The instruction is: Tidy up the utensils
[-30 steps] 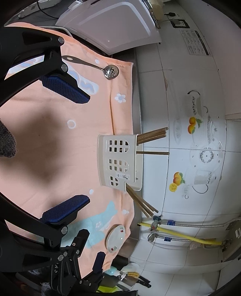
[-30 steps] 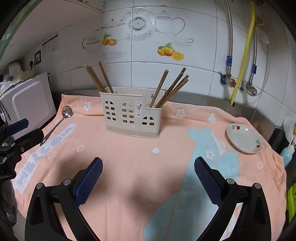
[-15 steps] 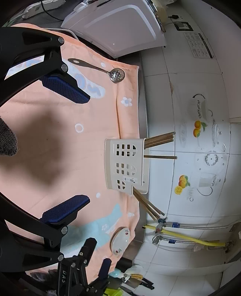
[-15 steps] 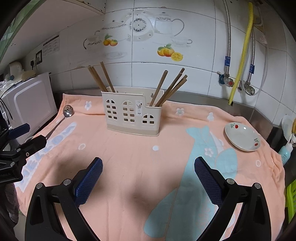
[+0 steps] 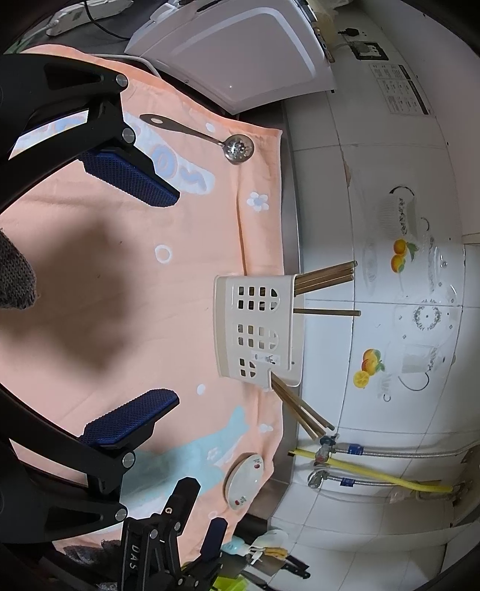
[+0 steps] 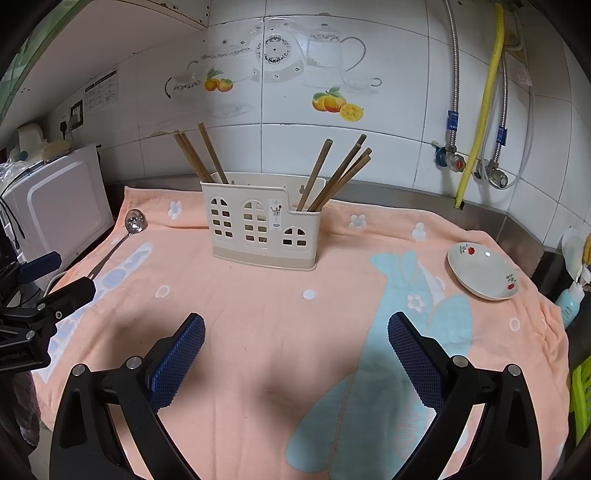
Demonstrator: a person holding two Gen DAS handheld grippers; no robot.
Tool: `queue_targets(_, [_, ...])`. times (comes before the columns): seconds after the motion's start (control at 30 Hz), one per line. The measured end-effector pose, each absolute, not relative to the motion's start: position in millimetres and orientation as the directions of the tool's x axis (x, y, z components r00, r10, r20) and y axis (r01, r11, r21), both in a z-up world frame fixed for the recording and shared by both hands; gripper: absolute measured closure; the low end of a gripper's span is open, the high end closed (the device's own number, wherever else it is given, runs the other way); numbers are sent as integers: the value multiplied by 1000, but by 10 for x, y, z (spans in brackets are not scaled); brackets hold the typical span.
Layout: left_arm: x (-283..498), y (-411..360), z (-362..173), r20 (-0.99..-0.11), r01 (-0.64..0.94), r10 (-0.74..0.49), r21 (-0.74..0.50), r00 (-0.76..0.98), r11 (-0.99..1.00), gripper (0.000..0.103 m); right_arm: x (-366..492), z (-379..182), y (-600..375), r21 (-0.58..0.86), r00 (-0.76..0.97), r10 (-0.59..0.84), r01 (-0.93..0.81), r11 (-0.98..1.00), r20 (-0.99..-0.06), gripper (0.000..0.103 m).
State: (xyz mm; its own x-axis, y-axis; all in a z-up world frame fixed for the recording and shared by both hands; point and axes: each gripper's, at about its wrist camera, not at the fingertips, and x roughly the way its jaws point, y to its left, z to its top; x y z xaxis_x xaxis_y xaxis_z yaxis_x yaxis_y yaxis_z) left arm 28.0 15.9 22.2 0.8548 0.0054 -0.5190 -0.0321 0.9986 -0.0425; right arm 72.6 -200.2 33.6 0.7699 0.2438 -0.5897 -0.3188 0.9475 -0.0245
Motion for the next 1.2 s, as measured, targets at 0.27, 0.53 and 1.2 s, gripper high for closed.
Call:
queue_targets(0.27, [269,148,222,-514,-34,8,-41,858,999,5,715,337,-1996,-24,771,247,-321,947,-587,7])
queue_targets(0.53, [235,149,238,-496,-30,3,-48,868,998,5,686,352,-1982,-14,774,262,-330,944,-577,7])
queue_targets(1.2, [159,129,273,-448,-29,-1,-59,894,998,5,625,389,-2016,4,791,287,-339,941,-541,7])
